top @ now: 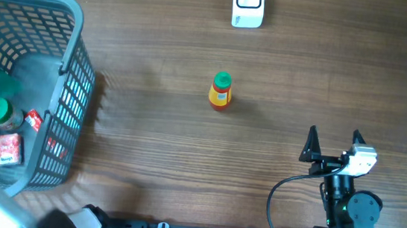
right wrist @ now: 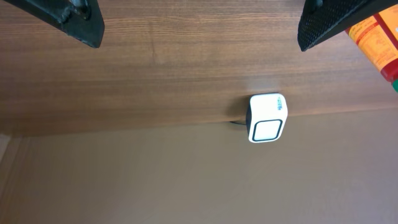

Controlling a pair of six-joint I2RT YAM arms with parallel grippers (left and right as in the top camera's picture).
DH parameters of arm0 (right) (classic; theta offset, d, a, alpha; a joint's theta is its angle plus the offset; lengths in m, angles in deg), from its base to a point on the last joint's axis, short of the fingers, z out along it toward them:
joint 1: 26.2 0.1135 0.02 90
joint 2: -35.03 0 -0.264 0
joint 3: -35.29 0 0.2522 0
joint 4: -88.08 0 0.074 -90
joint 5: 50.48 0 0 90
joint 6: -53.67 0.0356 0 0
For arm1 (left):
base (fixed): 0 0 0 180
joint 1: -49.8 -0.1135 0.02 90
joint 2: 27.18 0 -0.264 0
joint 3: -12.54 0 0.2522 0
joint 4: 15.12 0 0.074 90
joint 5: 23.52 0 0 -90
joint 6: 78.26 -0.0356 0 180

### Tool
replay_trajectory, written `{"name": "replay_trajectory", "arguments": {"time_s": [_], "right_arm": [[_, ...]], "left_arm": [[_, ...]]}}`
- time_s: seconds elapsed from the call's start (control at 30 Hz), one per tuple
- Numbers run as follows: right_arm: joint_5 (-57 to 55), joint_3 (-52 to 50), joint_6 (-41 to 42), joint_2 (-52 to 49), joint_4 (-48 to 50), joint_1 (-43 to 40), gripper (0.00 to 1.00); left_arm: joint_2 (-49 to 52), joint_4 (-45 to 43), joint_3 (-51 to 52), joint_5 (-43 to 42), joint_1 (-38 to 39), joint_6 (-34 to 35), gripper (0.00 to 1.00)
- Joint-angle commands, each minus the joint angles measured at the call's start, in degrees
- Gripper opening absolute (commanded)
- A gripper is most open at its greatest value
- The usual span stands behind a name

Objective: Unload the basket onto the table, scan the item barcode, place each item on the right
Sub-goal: 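Reach left gripper into basket and grasp the green 3M packet, then place green 3M packet on table beside the bottle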

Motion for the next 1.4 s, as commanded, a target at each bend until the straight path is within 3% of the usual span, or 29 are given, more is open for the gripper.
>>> {"name": "replay_trajectory", "arguments": {"time_s": [0.0,0.13,0.27,0.37,0.5,0.63,0.77,0.93,1.03,1.13,1.2,1.27,1.3,1.33,1.37], "right_arm": [[-0.4,-0.1,-0.3,0.2,0.2,0.2,1.00],[-0.4,-0.1,-0.3,0.2,0.2,0.2,1.00],[-0.4,-0.1,-0.3,0.2,0.2,0.2,1.00],[-0.4,-0.1,-0.3,0.2,0.2,0.2,1.00],[-0.4,-0.1,-0.3,0.2,0.2,0.2,1.00],[-0.4,-0.1,-0.3,0.2,0.2,0.2,1.00],[-0.4,-0.1,-0.3,0.2,0.2,0.2,1.00],[-0.4,-0.1,-0.3,0.2,0.1,0.2,1.00],[-0.4,-0.1,-0.3,0.2,0.2,0.2,1.00],[-0.4,-0.1,-0.3,0.2,0.2,0.2,1.00],[-0.4,-0.1,-0.3,0.2,0.2,0.2,1.00],[-0.4,-0.1,-0.3,0.2,0.2,0.2,1.00],[-0.4,-0.1,-0.3,0.2,0.2,0.2,1.00],[-0.4,-0.1,-0.3,0.2,0.2,0.2,1.00],[-0.4,-0.1,-0.3,0.2,0.2,0.2,1.00]], "left_arm": [[-7.1,-1.7,-5.4,-10.4,0.0,2.9,0.04],[-13.1,-2.4,-5.4,-21.9,2.9,2.4,0.04],[-14.9,-2.5,-5.4,-29.9,15.3,-1.4,0.04],[-14.1,-2.0,-4.7,-29.4,27.9,-8.0,0.04],[-11.5,3.6,-2.1,-14.5,42.9,-9.3,0.04],[-7.8,4.1,6.8,2.0,55.1,2.1,0.04],[-2.2,-6.8,19.8,2.8,63.0,11.0,0.04],[8.3,-13.3,30.4,4.2,68.3,30.2,0.04],[13.2,-14.9,33.0,5.3,70.2,36.3,0.04],[15.8,-18.3,33.5,5.1,73.0,37.6,0.04],[16.2,-22.1,33.5,5.1,76.2,37.6,0.14],[16.2,-23.4,33.5,5.1,78.1,37.6,0.32],[16.2,-23.5,33.5,5.1,78.6,37.6,0.50],[16.2,-23.3,33.5,5.1,78.9,37.6,0.59],[15.2,-21.7,33.5,5.6,78.8,36.9,0.75]]}}
